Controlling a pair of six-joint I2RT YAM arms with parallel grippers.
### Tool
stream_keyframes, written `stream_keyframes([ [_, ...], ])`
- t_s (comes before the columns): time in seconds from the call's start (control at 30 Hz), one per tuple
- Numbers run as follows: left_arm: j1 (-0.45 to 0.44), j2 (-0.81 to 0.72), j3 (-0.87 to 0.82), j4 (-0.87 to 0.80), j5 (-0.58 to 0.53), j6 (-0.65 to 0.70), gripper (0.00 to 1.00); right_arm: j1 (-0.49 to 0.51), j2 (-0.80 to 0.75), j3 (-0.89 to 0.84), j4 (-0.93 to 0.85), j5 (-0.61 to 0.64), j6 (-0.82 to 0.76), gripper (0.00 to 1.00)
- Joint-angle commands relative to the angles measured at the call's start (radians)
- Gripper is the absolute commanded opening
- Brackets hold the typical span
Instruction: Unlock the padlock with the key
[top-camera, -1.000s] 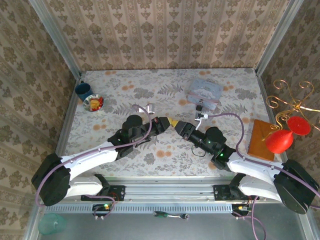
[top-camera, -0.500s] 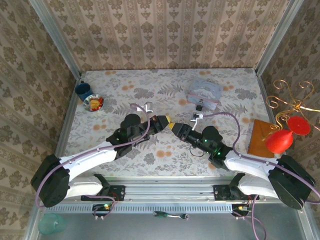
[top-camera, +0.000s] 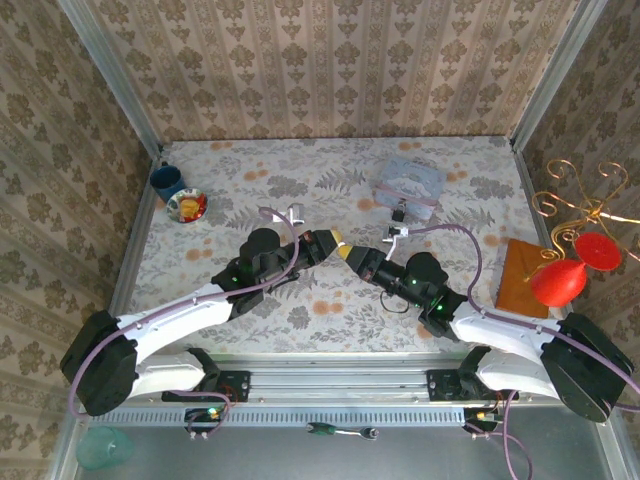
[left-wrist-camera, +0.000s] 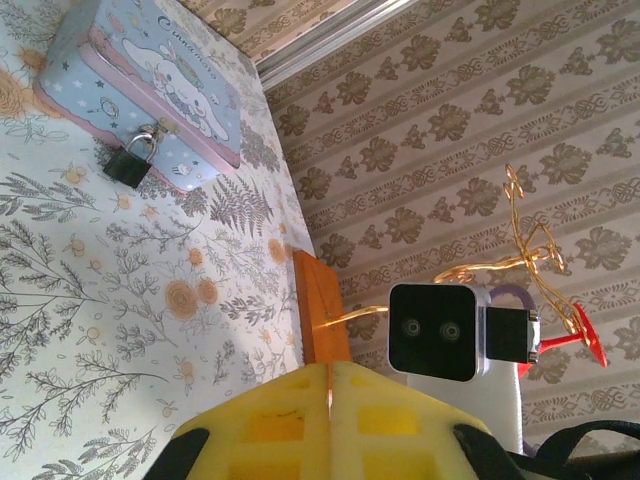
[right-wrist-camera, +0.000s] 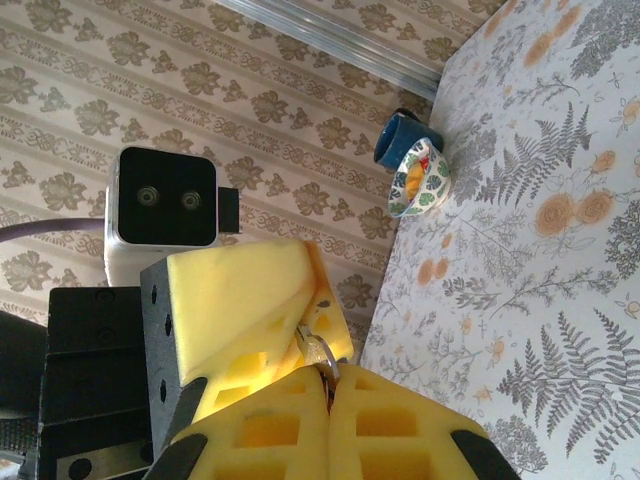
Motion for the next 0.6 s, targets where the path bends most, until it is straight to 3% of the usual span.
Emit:
stream_keyframes([
  [0.0, -0.014, -0.017, -0.015, 0.018, -0.004, 0.020, 0.00, 0.004, -0.029, 0.022, -0.021, 0.012, -0.010, 0.01],
  [0.1, -0.010, -0.032, -0.008, -0.018, -0.016, 0.051, 0.18, 0.005, -0.058, 0.034, -0.100, 0.021, -0.036, 0.00],
  [0.33, 0.057, -0.145, 0.031, -0.258, -0.054, 0.233, 0.53, 0.021, -0.185, 0.114, -0.470, 0.085, -0.206, 0.00],
  [0.43, 0.127, -0.165, 0.029, -0.304, -0.001, 0.280, 0.57, 0.063, -0.234, 0.182, -0.673, 0.130, -0.356, 0.00],
  [0.57, 0.247, -0.149, 0.020, -0.365, 0.087, 0.302, 0.59, 0.175, -0.274, 0.280, -0.962, 0.303, -0.536, 0.00],
])
